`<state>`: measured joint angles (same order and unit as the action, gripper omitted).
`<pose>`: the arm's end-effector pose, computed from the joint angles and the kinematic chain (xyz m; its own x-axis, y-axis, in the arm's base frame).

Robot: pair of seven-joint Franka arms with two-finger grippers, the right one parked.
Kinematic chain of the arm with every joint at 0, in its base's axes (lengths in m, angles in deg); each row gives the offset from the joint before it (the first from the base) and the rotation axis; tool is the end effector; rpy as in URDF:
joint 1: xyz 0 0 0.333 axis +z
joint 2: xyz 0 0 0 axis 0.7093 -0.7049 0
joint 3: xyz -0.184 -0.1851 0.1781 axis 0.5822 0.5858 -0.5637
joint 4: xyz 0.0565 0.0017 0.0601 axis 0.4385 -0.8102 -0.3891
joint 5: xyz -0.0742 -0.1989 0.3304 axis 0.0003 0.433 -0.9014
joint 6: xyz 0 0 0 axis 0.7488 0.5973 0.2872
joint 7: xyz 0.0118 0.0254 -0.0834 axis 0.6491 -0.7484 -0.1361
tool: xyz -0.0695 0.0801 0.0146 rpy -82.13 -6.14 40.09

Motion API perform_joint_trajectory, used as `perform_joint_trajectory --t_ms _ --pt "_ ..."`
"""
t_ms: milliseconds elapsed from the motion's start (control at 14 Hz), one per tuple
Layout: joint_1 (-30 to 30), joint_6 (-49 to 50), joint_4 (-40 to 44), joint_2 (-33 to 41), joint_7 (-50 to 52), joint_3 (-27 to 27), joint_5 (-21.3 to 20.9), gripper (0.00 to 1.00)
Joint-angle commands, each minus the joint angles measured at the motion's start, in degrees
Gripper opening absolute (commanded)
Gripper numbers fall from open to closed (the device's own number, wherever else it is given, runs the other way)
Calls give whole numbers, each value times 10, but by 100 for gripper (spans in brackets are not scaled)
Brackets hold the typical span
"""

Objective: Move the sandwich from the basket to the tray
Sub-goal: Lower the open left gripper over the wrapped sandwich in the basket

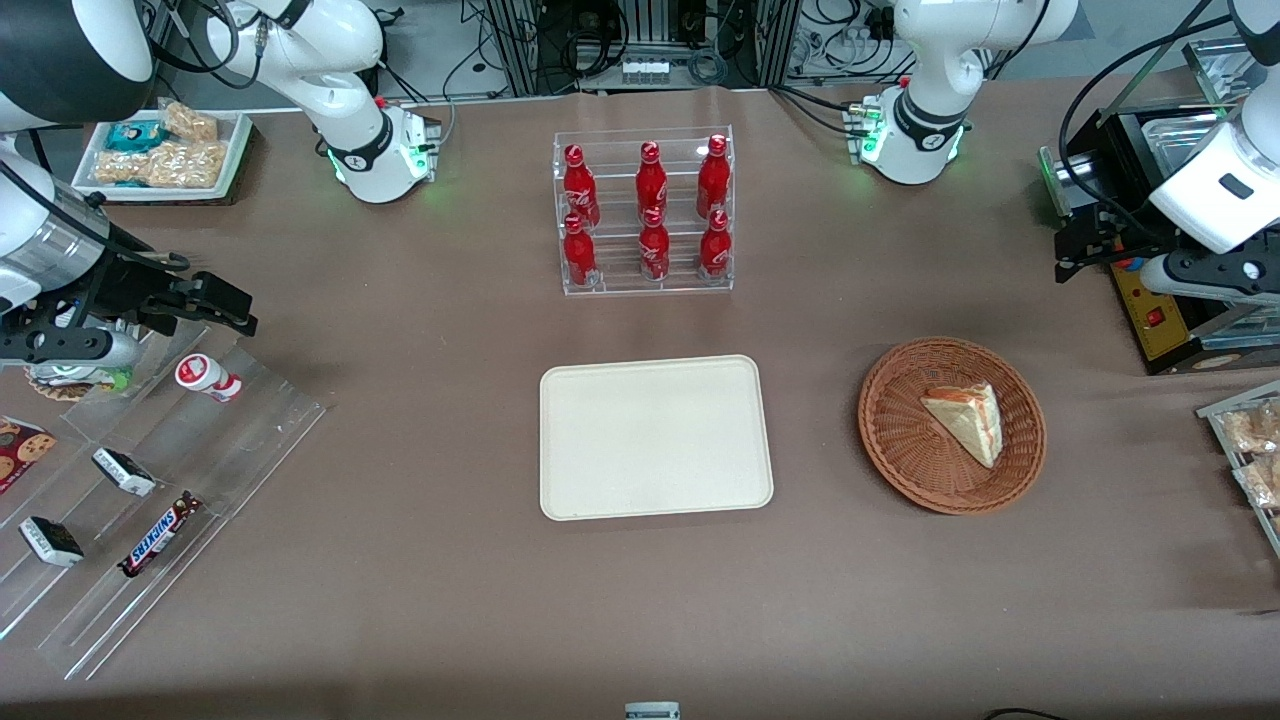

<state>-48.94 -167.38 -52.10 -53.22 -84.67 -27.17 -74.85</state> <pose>0.5371 -0.0436 0.6261 0.9846 -0.1738 -0.0182 -0.1739 -0.9847 -0.0053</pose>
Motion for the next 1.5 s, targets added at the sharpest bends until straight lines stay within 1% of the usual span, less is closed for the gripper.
perform_joint_trajectory --t_ms 0,429,571,643,786,929,1071,1286,1429 --pt "4 15 11 -7 10 2 7 100" --pt "4 20 3 -14 17 2 5 100" --pt "5 14 -15 -18 25 1 5 100" --pt "5 6 -19 -32 28 1 -2 100" --pt "6 -13 -37 -58 29 0 -3 100" --pt "7 -78 -102 -55 33 -2 -4 100" --pt "8 -162 -180 -53 53 -8 -4 100" --pt "13 -296 -270 -58 62 -9 -4 100" --pt "19 -395 -326 -60 111 -9 -4 100"
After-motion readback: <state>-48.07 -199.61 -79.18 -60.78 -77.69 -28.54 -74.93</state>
